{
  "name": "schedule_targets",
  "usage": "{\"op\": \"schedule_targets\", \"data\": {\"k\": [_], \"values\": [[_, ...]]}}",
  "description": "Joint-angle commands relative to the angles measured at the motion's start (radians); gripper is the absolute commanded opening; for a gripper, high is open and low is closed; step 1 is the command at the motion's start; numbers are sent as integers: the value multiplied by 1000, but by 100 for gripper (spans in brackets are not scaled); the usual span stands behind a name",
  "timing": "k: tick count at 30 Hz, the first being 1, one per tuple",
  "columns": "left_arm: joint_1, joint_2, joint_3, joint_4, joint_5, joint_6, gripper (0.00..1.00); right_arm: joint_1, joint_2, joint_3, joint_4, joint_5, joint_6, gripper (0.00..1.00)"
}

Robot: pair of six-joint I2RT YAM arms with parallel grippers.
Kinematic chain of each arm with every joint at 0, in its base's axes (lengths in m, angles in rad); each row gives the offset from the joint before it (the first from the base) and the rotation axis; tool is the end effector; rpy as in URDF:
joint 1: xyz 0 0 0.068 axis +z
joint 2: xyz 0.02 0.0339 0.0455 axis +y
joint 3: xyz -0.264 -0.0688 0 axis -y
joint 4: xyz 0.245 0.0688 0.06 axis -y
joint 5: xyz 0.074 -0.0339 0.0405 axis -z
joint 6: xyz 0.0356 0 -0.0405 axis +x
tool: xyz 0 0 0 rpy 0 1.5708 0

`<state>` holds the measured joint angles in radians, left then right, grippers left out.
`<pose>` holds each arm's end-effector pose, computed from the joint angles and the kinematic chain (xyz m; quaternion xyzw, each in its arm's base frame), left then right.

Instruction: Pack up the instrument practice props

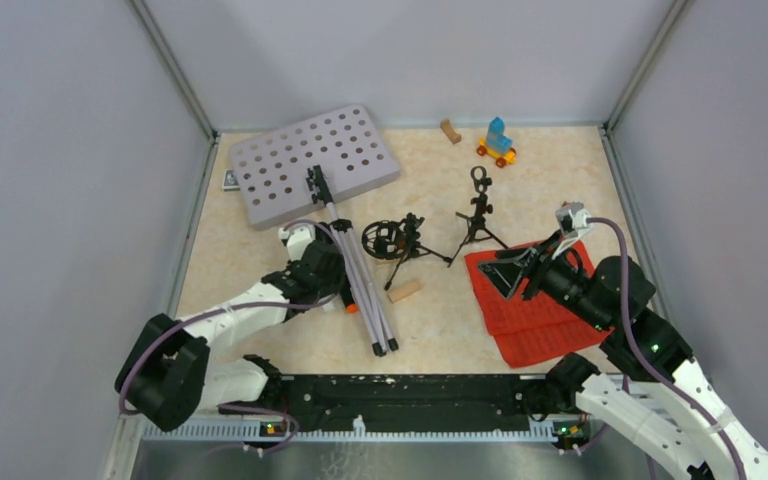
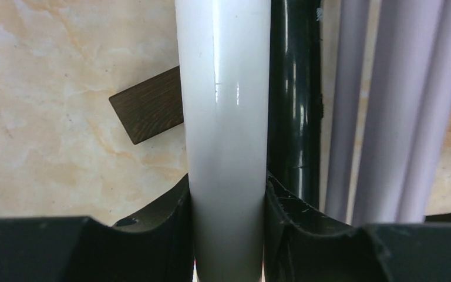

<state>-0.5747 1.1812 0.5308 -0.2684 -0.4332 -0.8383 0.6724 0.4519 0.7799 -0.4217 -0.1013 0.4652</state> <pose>0.1890 -0.1046 0.1726 -0.1898 0.9081 -0.0482 0.3701 0.0792 0.0676 0.3543 -0.1103 0.7310 0.3937 0.5463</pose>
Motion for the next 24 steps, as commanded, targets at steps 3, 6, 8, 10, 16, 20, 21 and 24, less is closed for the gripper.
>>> {"op": "schedule_targets", "data": {"k": [3, 6, 8, 10, 16, 20, 21, 24], "values": [[27, 107, 3, 104, 21, 17, 0, 6, -8, 20, -3, 10, 0, 59], [48, 134, -2, 134, 27, 22, 0, 6, -16, 21, -13, 14, 0, 59], [59, 150, 1, 143, 23, 24, 0, 6, -20, 21, -18, 15, 1, 59], [74, 170, 11, 141, 15, 24, 0, 7, -22, 21, -20, 17, 0, 59], [130, 239, 36, 158, -24, -3, 0, 6, -23, 17, -16, 15, 3, 59], [161, 289, 57, 160, -53, -10, 0, 7, -21, 14, -20, 11, 3, 59], [168, 296, 63, 138, -71, -26, 0, 6, -22, 17, -24, 11, 3, 59], [187, 287, 49, 114, -96, -56, 0, 7, -25, 21, -40, 15, -1, 59]]}}
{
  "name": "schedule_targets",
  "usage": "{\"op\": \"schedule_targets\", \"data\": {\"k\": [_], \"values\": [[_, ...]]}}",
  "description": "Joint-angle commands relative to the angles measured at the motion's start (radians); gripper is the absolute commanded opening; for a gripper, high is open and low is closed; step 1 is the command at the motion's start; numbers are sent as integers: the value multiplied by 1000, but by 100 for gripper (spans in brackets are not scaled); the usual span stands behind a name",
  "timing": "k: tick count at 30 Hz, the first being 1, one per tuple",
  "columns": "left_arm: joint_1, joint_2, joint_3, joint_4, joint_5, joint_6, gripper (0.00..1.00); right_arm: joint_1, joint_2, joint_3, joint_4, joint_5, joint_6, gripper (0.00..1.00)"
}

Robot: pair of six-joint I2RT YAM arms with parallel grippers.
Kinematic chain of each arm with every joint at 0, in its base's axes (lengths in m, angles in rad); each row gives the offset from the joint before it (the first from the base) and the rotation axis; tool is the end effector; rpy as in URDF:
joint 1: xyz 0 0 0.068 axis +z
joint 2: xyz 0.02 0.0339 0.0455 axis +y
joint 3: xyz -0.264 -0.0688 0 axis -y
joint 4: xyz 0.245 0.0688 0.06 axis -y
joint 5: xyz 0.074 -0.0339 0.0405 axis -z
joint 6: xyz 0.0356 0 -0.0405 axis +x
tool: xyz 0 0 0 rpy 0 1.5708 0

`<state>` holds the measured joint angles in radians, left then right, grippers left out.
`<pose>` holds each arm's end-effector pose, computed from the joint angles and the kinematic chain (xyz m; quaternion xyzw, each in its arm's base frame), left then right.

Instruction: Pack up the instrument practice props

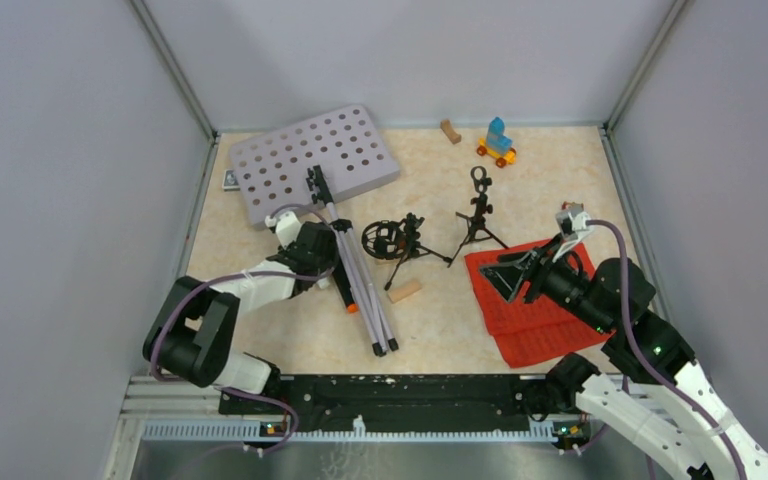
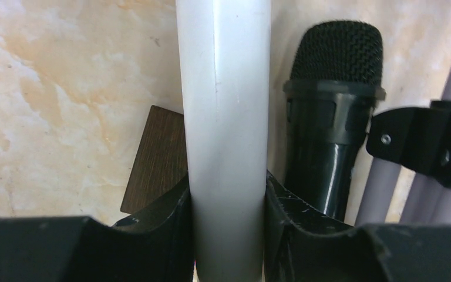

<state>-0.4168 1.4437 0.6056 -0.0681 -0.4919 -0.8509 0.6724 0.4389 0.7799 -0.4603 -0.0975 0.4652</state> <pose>0.2446 -0.0899 0.1504 -0.2750 0.8782 -0.0019 0.3912 0.0765 0.0653 0.3511 -0.1094 0.7398 0.3878 0.5389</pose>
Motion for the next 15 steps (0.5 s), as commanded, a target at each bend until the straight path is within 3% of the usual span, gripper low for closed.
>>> {"op": "schedule_targets", "data": {"k": [1, 8, 15], "values": [[31, 12, -38, -68, -27, -31, 0, 6, -14, 21, -5, 13, -3, 59], [28, -20, -57, -21, 163, 101, 4, 6, -15, 9, -6, 15, -8, 59], [22, -99, -154, -18, 266, 49, 6, 6, -15, -12, 5, 7, 2, 59]]}}
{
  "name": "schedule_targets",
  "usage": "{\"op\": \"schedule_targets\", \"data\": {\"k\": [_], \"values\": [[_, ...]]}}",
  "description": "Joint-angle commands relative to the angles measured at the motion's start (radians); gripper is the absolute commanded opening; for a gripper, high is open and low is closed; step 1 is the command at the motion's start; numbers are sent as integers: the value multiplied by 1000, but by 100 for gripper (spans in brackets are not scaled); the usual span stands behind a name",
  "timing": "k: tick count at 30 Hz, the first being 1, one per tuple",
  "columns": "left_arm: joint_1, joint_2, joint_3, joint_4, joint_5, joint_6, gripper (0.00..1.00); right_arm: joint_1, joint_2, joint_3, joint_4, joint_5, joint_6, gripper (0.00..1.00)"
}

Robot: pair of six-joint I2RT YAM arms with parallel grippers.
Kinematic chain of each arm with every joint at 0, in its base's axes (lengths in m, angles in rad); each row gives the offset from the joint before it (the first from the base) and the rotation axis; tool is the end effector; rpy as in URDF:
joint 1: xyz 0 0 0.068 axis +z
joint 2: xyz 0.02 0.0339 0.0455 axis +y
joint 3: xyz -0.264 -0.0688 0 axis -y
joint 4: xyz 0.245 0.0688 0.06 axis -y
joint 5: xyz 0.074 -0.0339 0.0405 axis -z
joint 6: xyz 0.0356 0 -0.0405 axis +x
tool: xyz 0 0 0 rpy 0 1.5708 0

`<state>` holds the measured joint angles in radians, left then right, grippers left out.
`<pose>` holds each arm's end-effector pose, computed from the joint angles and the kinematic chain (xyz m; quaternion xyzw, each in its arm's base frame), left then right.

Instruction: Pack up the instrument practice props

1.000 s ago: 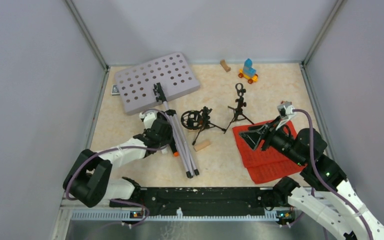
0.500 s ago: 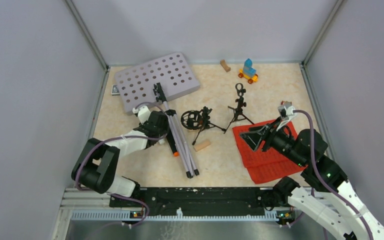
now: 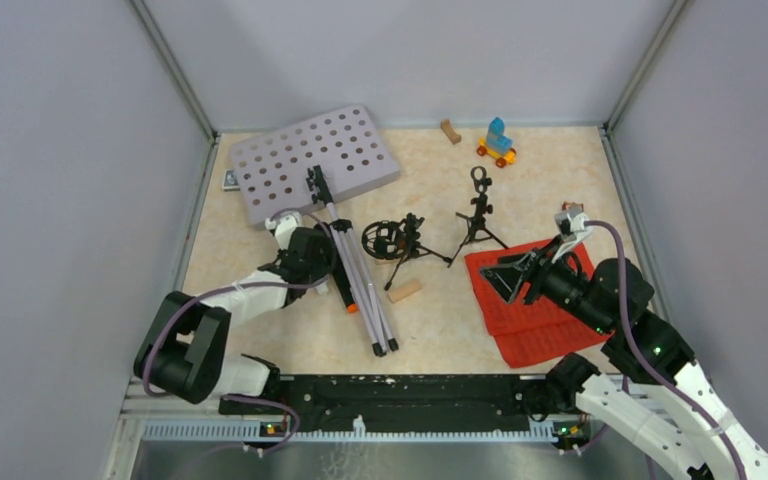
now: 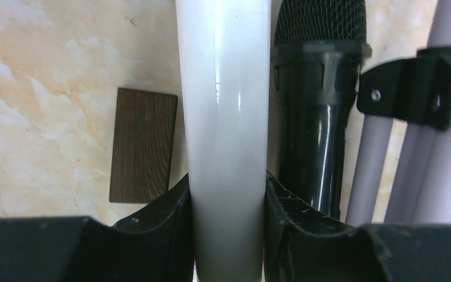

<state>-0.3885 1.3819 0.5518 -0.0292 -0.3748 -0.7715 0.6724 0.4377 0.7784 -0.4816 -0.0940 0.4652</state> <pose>0.2363 -0.0826 0.1513 -0.2390 0.8918 -0.0415 0.3819 0.0762 0.0650 0.3484 -0.1086 0.7471 0.3826 0.5326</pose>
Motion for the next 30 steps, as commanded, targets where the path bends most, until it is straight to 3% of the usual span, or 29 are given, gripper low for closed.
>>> {"op": "schedule_targets", "data": {"k": [1, 6, 9, 15, 21, 27, 30], "values": [[-10, -53, -123, -51, 166, -48, 7, 6, -14, -13, 30, 3, 4, 59], [-38, -124, -185, -97, 178, -122, 14, 7, -14, -25, 45, -9, 21, 59], [-42, -172, -215, -105, 191, -133, 37, 7, -16, -30, 47, -11, 28, 59], [-43, -179, -206, -148, 157, -144, 69, 7, -19, -43, 55, -17, 46, 59], [-42, -188, -154, -249, 117, -157, 77, 6, -29, -35, 33, -4, 42, 59], [-43, -343, -53, -378, 102, -122, 83, 6, -33, -31, 5, 25, 34, 59], [-43, -423, 14, -429, 110, -46, 90, 6, 7, 3, -73, 66, 75, 59]]}}
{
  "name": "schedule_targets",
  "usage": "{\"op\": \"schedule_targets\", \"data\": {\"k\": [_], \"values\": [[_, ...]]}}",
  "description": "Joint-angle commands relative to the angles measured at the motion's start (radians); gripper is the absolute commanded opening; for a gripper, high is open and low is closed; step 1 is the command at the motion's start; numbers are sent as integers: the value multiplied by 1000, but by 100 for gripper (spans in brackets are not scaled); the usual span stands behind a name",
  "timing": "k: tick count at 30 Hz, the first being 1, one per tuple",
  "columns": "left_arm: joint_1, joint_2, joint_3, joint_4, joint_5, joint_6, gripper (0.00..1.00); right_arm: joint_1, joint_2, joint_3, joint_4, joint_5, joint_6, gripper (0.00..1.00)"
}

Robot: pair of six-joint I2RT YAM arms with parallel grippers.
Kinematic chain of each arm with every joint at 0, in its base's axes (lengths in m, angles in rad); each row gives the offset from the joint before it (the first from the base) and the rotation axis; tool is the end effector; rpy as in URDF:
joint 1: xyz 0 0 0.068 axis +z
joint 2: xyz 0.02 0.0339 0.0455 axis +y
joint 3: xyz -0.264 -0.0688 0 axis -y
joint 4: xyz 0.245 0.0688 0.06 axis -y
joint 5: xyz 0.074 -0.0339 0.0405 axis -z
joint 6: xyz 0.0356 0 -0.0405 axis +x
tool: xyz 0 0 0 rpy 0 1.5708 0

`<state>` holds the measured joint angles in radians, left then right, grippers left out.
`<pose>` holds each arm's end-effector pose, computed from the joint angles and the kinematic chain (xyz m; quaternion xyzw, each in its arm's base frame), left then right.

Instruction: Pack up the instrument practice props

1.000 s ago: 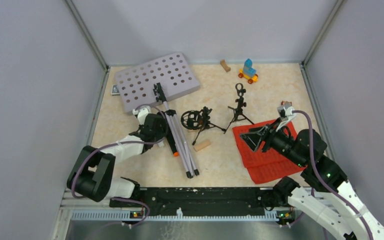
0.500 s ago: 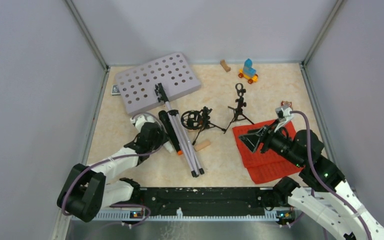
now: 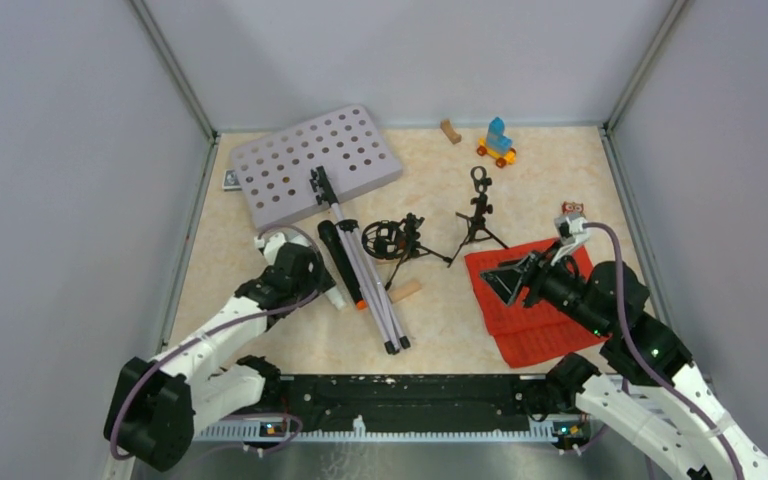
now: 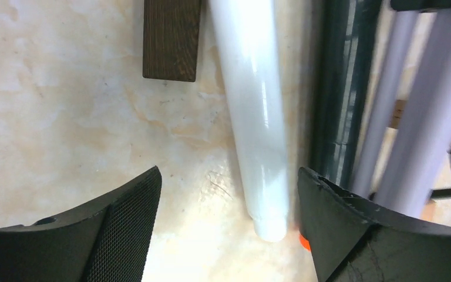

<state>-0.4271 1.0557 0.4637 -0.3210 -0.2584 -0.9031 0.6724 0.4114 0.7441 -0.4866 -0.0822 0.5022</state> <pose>0.1795 -0.0717 0.1705 -0.2617 0.9022 -0.1017 0.3273 0.0750 0.0634 0.3390 -0.0911 0.7537 0.3862 0.5239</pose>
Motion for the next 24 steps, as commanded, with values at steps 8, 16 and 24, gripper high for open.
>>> {"op": "schedule_targets", "data": {"k": [8, 16, 24], "values": [[-4, -214, 307, -264, -10, 262, 99, -9, 252, 178, -259, 89, -2, 64], [-4, -363, 483, -285, -38, 403, 99, -352, 258, 186, -174, -325, -28, 70], [-4, -470, 539, -324, -79, 526, 99, -534, 153, 325, -216, -226, -116, 72]]}}
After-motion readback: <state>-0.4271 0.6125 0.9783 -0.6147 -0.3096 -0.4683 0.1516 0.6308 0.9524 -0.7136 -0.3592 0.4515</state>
